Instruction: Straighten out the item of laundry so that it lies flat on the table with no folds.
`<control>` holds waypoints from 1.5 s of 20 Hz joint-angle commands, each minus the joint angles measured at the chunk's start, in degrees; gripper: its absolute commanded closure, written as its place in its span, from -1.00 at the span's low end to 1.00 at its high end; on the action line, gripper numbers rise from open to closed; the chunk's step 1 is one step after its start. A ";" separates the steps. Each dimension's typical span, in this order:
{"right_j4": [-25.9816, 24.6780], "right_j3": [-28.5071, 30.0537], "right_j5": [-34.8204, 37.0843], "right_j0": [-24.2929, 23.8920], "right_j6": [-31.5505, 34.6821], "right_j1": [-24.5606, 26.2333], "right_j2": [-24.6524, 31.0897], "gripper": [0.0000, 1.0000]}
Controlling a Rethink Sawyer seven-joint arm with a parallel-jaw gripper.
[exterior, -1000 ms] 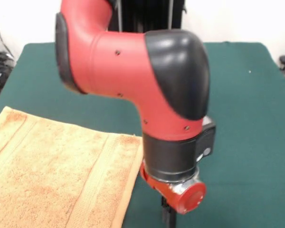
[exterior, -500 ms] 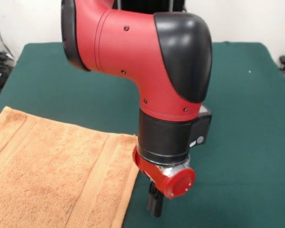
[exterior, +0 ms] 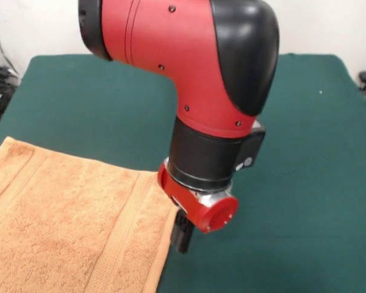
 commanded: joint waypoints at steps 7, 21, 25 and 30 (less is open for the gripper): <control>-4.15 4.78 16.18 2.49 12.97 3.50 -8.45 1.00; -5.32 9.09 16.47 -3.21 2.40 1.99 -0.64 1.00; -5.47 8.52 18.02 -3.17 2.96 2.54 -1.00 1.00; -7.20 7.29 19.95 -2.14 3.96 3.67 -3.92 1.00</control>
